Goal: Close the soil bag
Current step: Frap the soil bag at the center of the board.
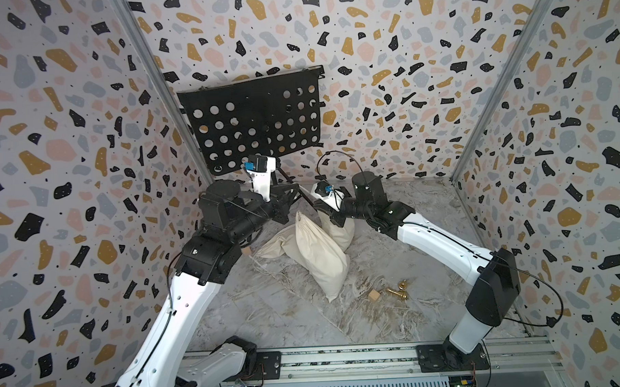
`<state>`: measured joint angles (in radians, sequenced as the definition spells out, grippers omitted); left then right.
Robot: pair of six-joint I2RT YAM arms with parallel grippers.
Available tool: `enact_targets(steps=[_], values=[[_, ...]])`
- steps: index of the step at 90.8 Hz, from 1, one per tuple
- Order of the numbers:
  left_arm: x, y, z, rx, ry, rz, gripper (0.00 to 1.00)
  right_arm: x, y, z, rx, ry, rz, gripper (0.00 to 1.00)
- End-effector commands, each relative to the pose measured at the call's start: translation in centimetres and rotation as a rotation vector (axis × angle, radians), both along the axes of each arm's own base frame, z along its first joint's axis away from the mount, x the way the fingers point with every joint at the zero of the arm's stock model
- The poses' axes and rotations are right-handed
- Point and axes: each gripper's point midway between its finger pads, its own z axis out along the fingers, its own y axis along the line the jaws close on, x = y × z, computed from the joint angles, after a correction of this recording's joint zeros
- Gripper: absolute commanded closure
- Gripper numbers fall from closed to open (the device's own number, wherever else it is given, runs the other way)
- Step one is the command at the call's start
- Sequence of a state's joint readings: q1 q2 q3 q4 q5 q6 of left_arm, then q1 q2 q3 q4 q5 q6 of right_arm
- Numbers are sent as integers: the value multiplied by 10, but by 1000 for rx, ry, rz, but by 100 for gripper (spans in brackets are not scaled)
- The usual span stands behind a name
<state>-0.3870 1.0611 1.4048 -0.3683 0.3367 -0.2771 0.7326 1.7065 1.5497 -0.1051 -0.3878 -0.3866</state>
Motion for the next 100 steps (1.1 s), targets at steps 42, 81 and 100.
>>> enact_targets(steps=[42, 81, 100], values=[[-14, 2, 39, -56, -124, -25, 100, -41, -32, 63, 149, -93, 63, 63], [-16, 1, 41, -59, -124, -37, 100, -29, -5, 79, 177, -86, 141, 48], [-18, 2, 43, -61, -132, -39, 100, -27, 3, 66, 139, -52, 171, 55]])
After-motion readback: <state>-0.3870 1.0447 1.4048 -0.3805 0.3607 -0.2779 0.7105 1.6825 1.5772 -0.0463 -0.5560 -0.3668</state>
